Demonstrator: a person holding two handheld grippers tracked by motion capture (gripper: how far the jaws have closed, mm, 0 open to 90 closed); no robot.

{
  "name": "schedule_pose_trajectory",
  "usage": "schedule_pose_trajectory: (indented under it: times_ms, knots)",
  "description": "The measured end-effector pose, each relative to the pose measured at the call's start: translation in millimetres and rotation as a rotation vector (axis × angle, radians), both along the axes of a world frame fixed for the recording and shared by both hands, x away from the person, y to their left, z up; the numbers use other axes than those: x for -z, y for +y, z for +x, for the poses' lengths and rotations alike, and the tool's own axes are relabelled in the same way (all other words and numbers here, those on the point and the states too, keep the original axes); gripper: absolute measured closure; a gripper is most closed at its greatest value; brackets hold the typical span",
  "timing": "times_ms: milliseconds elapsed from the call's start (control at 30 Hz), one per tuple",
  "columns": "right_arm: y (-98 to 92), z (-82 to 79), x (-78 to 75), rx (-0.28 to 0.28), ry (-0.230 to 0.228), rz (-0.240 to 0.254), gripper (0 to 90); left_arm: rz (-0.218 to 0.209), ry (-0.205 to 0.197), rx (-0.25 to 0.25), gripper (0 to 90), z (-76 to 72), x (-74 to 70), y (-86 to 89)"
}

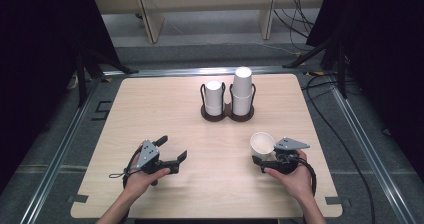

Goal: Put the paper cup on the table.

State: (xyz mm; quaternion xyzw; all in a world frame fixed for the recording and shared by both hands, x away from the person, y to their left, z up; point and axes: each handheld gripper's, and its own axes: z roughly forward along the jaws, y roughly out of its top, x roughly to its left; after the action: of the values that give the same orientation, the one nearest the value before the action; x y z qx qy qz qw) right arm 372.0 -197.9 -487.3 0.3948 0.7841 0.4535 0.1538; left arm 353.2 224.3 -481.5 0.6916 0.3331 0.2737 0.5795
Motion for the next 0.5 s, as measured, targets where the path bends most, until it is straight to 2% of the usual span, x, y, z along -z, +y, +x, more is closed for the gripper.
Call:
schedule_pose_trajectory:
  times_ms: [33,67,167,233,300,333,367,433,500]
  knots:
    - [-1.1,0.3,0.1,-0.009,-0.007,-0.005,17.6,0.001,0.002,0.0,7.7,-0.3,-0.1,0.2]
    - [-1.2,-1.2,-0.3,-0.002,0.012,0.003,17.0,0.001,0.002,-0.001,7.7,-0.5,-0.2,0.4]
    - [-4.8,-4.5,-2.2,0.002,0.03,0.004,16.8,0.006,0.01,-0.005,7.7,-1.4,-0.6,1.6]
    - [-8.1,-5.5,-2.7,-0.002,0.012,-0.014,16.9,-0.018,-0.014,0.018,7.6,1.2,0.6,2.1]
    - [-10.1,-10.0,-3.1,0.014,0.04,0.002,16.9,-0.004,0.009,-0.001,7.5,-1.5,-0.2,3.2]
    - [-13.5,-9.1,-3.0,-0.006,0.01,-0.017,16.9,-0.011,-0.001,-0.001,7.5,-0.6,0.7,3.0]
    - [-14.7,-11.5,-3.2,-0.001,0.028,-0.01,17.0,-0.023,-0.012,0.007,7.5,0.9,1.5,2.8]
    - [-18.6,-14.7,-3.8,0.004,0.014,-0.016,17.0,0.002,0.007,-0.009,7.5,-0.9,1.2,4.3]
    - [-20.9,-19.9,-4.9,0.021,0.036,-0.001,17.0,0.003,0.008,-0.012,7.5,-0.9,2.1,4.3]
